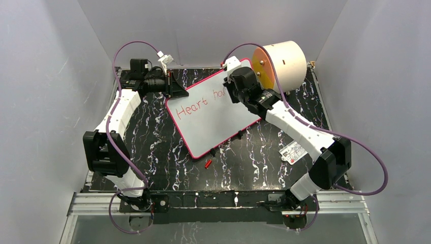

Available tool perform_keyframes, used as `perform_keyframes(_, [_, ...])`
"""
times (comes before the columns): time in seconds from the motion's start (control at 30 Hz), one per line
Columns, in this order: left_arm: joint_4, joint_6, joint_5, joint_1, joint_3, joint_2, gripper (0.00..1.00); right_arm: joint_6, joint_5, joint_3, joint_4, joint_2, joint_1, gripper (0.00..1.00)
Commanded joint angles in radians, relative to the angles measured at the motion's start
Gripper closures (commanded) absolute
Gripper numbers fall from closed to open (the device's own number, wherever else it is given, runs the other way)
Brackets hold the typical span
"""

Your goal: Write a sentence on the whiteboard

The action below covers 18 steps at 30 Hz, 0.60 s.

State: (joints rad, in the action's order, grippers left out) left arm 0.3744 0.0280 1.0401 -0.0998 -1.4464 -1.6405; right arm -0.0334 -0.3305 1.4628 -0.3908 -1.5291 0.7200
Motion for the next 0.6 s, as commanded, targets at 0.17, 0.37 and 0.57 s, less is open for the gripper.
perform_keyframes(0.17, [0.082, -0.021, 0.017, -0.012, 0.018, 0.011, 1.00, -0.013, 0.017, 0.063, -0.008, -0.016, -0.006, 1.00])
perform_keyframes(0.37, [0.083, -0.023, 0.015, -0.012, 0.018, 0.010, 1.00, -0.001, 0.041, 0.054, -0.049, -0.013, -0.006, 1.00])
perform_keyframes(0.57, [0.084, -0.021, 0.016, -0.012, 0.017, 0.010, 1.00, 0.004, 0.052, 0.043, -0.077, -0.011, -0.006, 1.00])
